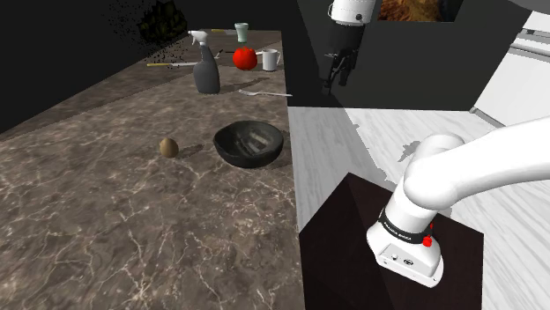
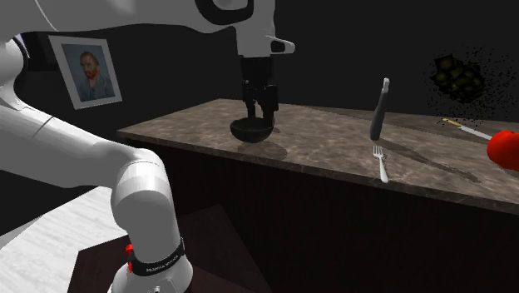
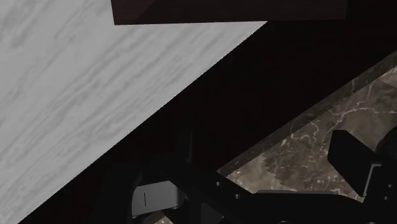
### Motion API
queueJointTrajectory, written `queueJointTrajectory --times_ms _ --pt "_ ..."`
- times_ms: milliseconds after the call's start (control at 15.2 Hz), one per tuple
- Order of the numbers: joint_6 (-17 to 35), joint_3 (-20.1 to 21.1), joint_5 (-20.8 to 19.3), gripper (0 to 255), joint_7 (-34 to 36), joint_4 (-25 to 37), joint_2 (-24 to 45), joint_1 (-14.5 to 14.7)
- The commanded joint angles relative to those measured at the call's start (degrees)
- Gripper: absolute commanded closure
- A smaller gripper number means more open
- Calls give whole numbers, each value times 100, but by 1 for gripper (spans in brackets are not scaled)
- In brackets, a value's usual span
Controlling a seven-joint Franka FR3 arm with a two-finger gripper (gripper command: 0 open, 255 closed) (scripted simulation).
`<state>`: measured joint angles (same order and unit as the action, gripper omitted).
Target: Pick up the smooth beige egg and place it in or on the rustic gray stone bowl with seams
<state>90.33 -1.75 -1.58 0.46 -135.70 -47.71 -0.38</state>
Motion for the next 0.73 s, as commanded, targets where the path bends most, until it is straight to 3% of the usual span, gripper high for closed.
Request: queueJointTrajectory --times_ms 0,660 --pt "0 0 0 0 0 0 0 0" --pt "928 919 409 0 796 641 1525 371"
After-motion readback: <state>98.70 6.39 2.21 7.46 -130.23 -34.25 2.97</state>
